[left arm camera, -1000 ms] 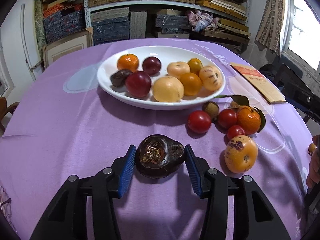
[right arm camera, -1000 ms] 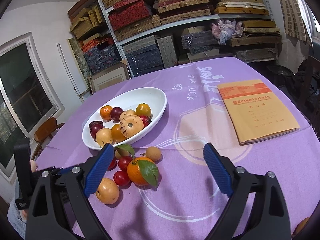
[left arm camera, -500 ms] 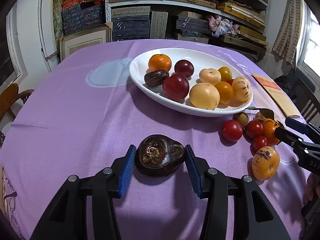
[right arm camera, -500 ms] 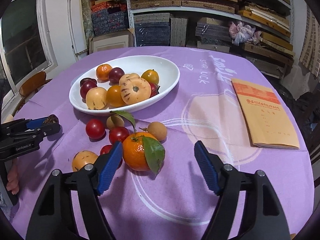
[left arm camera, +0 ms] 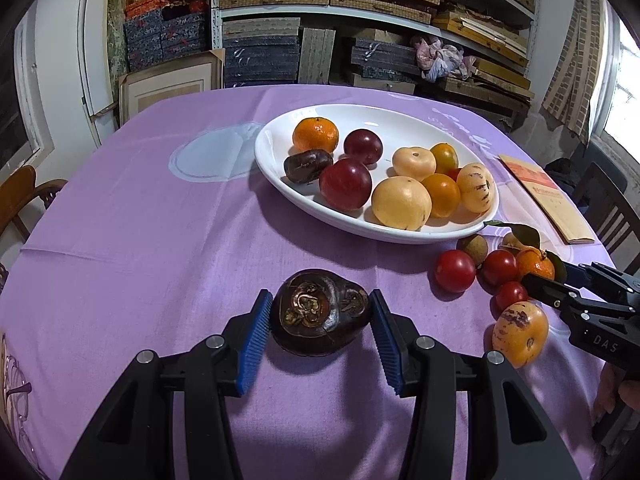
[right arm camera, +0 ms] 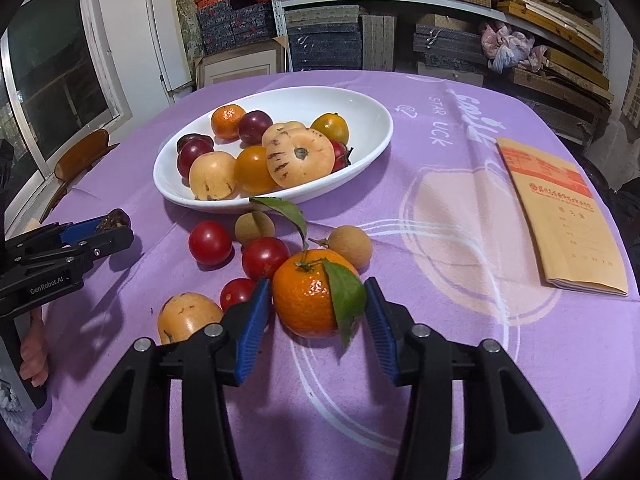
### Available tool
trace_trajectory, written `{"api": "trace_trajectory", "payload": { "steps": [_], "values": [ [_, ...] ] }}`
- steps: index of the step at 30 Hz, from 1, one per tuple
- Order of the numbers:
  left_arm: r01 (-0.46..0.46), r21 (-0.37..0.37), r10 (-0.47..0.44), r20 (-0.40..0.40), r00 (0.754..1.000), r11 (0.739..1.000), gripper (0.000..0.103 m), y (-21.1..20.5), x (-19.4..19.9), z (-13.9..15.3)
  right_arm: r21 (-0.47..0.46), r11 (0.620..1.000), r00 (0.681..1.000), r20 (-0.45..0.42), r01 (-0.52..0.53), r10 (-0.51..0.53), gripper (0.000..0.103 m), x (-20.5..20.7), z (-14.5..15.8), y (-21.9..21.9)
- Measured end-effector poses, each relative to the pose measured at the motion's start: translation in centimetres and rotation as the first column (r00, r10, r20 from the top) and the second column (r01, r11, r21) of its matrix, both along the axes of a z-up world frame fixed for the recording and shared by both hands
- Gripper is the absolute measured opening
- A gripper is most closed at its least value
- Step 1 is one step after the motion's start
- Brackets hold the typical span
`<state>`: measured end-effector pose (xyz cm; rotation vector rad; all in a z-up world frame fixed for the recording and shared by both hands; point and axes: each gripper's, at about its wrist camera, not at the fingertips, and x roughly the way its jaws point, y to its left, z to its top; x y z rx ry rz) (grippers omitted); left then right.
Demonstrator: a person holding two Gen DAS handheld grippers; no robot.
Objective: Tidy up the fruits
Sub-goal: 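Lower the brown fruit and mandarin onto the white plate and open both tools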
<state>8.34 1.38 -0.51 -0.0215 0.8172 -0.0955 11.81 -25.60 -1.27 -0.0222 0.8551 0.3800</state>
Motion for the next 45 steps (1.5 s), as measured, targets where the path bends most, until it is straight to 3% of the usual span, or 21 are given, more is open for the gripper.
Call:
{"api": "trace_trajectory", "payload": {
  "steps": [10, 16, 18, 25, 34, 39, 45],
  "values": [
    [-0.012, -0.018, 0.012, 0.005, 1.000, 1.000, 0.050, 0.4, 0.2, 0.2, 0.032, 0.999, 0.998, 0.050, 0.034, -0.035, 0.046, -1.0, 0.8, -1.1],
    [-0.029, -0.045, 0.031, 0.040, 0.999, 0.999, 0.050, 0.8, 0.8, 1.8, 0.123, 0.991, 0.991, 0.109, 0.057, -0.071, 0.046, -1.8, 3.3, -2.7],
    [-0.024, -0.040, 0.025, 0.044, 0.999, 0.999, 0.050, 0.6, 1.7, 2.7, 0.115, 0.992, 0.989, 0.129, 0.059, -0.074, 0.046, -1.2, 4.6, -2.5],
    [0.029, 0.012, -0.030, 0.076, 0.997, 1.000, 0.050, -2.7, 5.9, 5.1, 0.104, 0.990, 0.992, 0.078, 0.093, -0.102, 0.046, 6.6, 7.0, 0.0],
    [0.026, 0.017, -0.027, 0.029, 0.999, 1.000, 0.050, -5.3, 11.7, 3.5, 0.051, 0.990, 0.991, -0.012, 0.132, -0.132, 0.046, 17.8, 5.4, 4.1],
    [0.017, 0.032, -0.017, 0.006, 1.000, 0.999, 0.050, -5.4, 13.5, 2.5, 0.048, 0.989, 0.989, -0.058, 0.139, -0.136, 0.046, 20.1, 3.7, 4.3],
    [0.005, 0.007, -0.005, 0.008, 1.000, 1.000, 0.050, -4.6, 13.4, 2.5, 0.104, 0.983, 0.988, -0.013, 0.152, -0.151, 0.048, 17.7, 5.0, 1.8]
  ]
}}
